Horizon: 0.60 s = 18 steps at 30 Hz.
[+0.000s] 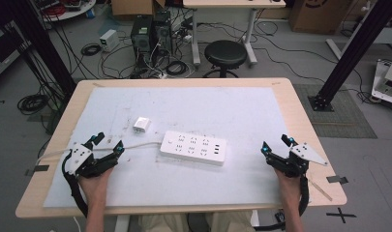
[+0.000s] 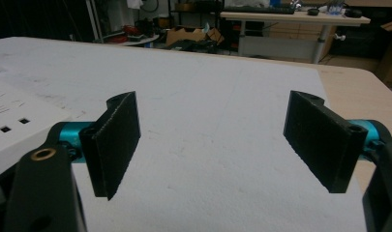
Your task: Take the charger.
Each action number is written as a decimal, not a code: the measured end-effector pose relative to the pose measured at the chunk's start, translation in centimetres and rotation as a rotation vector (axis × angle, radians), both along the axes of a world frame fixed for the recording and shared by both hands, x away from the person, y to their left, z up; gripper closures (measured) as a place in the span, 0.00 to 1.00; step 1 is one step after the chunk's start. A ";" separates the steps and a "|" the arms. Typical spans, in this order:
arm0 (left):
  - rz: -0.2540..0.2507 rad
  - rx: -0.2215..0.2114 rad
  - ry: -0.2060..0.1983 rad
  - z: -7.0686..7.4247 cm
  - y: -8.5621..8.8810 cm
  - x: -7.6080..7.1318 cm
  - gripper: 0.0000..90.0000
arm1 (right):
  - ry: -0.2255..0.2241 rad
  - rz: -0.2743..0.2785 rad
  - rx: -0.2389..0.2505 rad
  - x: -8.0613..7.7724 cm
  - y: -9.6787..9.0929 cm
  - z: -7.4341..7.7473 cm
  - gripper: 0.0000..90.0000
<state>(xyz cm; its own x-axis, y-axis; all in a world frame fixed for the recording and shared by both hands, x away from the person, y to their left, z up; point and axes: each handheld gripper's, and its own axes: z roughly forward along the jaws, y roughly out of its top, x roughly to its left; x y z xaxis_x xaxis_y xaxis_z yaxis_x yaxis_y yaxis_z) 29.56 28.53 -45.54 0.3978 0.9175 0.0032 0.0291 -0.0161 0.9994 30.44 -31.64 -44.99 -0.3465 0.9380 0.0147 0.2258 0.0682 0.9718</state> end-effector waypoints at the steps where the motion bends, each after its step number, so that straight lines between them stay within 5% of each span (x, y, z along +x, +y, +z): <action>1: 0.002 0.000 0.001 0.0 0.0 0.0 0.25 | 0.000 0.000 0.000 0.0 0.0 0.0 0.24; 18: 0.023 0.007 0.010 0.0 -0.2 0.1 0.25 | 0.001 0.008 -0.025 0.1 0.2 0.0 0.24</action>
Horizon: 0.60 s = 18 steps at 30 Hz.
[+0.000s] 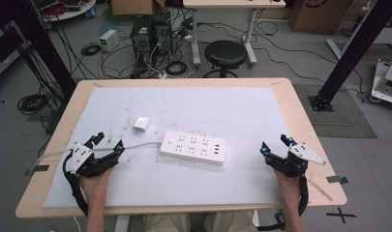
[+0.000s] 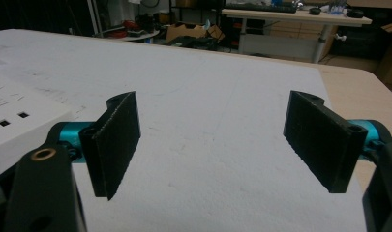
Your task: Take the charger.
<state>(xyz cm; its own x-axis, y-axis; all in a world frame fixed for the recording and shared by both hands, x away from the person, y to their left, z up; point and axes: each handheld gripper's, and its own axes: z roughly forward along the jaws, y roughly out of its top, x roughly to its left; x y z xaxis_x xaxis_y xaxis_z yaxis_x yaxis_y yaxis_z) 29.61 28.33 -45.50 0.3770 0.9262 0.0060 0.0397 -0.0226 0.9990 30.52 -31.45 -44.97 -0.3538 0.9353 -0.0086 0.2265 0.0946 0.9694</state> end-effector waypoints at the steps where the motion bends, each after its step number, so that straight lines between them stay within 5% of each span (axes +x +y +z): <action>1: 0.000 0.000 0.000 0.0 0.0 0.0 0.25 | 0.000 0.000 0.000 0.0 0.0 0.0 0.24; 13: 0.008 0.035 0.002 0.1 -0.3 0.0 0.25 | -0.007 0.003 -0.012 -0.1 0.1 0.0 0.22; 18: 0.012 0.015 0.006 0.0 -0.2 0.0 0.25 | -0.004 0.003 -0.015 -0.1 0.2 0.0 0.22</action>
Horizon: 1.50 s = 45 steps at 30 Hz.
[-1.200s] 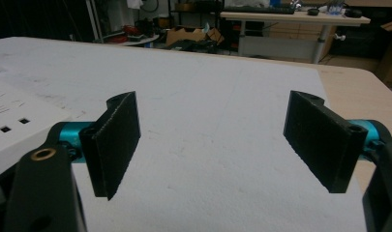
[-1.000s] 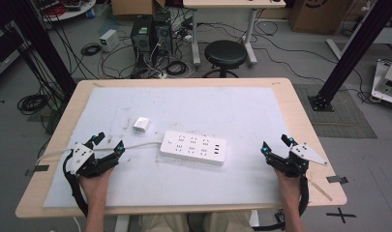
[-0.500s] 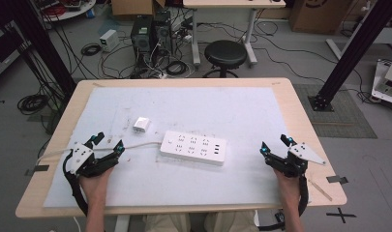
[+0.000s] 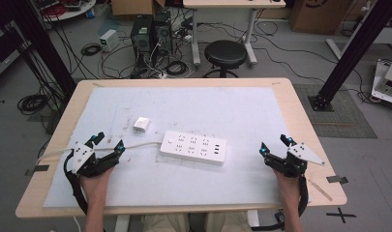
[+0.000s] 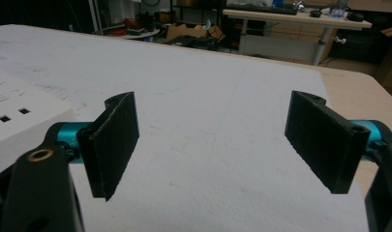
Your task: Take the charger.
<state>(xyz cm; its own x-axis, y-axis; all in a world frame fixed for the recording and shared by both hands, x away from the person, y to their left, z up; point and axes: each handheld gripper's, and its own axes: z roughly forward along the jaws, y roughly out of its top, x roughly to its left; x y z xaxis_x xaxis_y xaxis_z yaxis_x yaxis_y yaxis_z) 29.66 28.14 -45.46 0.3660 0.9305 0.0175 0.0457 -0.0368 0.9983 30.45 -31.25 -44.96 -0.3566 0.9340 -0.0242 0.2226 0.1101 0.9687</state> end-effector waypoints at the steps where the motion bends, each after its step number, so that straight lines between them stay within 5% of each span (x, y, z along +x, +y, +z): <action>1: 0.002 -0.004 0.001 0.0 0.1 0.0 0.25 | 0.003 0.000 -0.003 0.0 0.0 0.0 0.22; 12: -0.001 0.021 0.003 0.1 -0.2 0.1 0.25 | 0.002 0.006 -0.021 0.0 0.1 0.0 0.22; 15: 0.003 0.006 0.035 0.4 -0.3 0.2 0.25 | 0.001 0.007 -0.021 0.1 0.1 0.0 0.22; 21: -0.018 0.027 0.011 2.5 -1.1 0.2 0.25 | 0.003 0.008 -0.020 0.0 0.1 0.0 0.22; 22: -0.047 0.021 0.000 3.8 -1.4 0.5 0.25 | 0.003 0.007 -0.021 0.0 0.1 0.0 0.22; 27: -0.066 0.030 0.028 5.2 -1.9 1.1 0.25 | 0.001 0.005 -0.021 0.0 0.1 0.0 0.22; 28: -0.083 0.028 0.069 6.2 -2.2 1.9 0.25 | 0.001 0.004 -0.021 0.0 0.1 0.0 0.22; 33: -0.084 0.036 0.139 7.0 -2.4 3.1 0.25 | 0.001 0.005 -0.021 0.0 0.1 0.0 0.22; 34: -0.092 0.043 0.227 7.4 -2.8 4.5 0.25 | -0.001 0.004 -0.020 0.0 0.1 0.0 0.22; 39: -0.084 0.073 0.274 7.6 -3.5 5.6 0.25 | -0.004 0.002 -0.021 0.0 0.1 0.0 0.22; 40: -0.062 0.113 0.327 7.5 -4.2 6.7 0.25 | -0.003 0.003 -0.021 0.0 0.1 0.0 0.22; 45: -0.043 0.142 0.391 7.0 -5.4 8.5 0.25 | -0.001 0.003 -0.022 0.1 0.1 0.0 0.22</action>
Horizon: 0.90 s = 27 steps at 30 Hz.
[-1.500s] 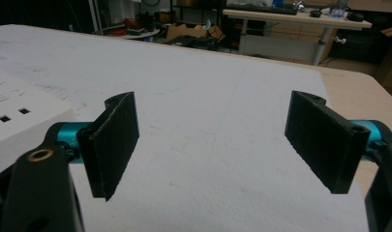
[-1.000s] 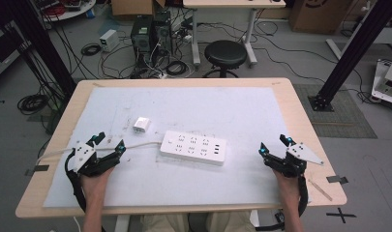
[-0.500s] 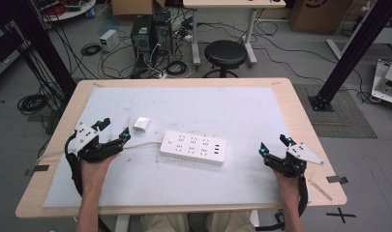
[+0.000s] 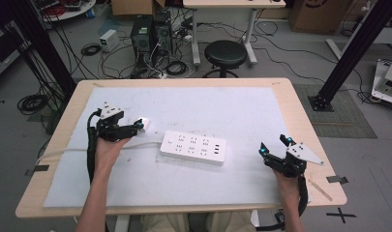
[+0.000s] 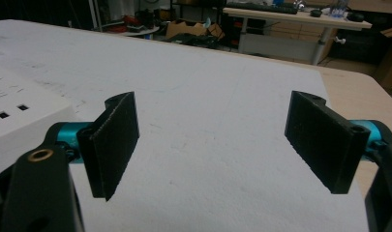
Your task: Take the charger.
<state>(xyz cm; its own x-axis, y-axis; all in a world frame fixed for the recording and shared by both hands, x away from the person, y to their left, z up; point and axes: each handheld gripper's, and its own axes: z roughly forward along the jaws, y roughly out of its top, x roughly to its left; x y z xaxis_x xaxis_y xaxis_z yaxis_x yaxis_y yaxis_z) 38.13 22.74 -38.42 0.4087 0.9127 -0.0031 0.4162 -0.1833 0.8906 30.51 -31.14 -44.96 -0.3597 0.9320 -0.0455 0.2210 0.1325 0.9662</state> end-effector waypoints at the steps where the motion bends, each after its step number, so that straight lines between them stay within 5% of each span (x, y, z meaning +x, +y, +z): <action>1: 0.003 0.006 0.008 -0.2 -0.1 0.2 0.25 | -0.002 0.000 0.000 0.0 0.0 0.0 0.22; 7: 0.042 0.046 0.060 -1.4 -0.6 1.5 0.25 | -0.001 -0.004 0.001 0.0 0.0 0.0 0.22; 12: 0.083 0.036 0.104 -2.4 -0.6 2.6 0.25 | 0.004 -0.011 0.004 -0.1 0.0 0.0 0.22; 27: 0.090 0.047 0.189 -5.0 -1.6 4.7 0.25 | 0.008 -0.010 0.005 0.0 0.1 0.0 0.22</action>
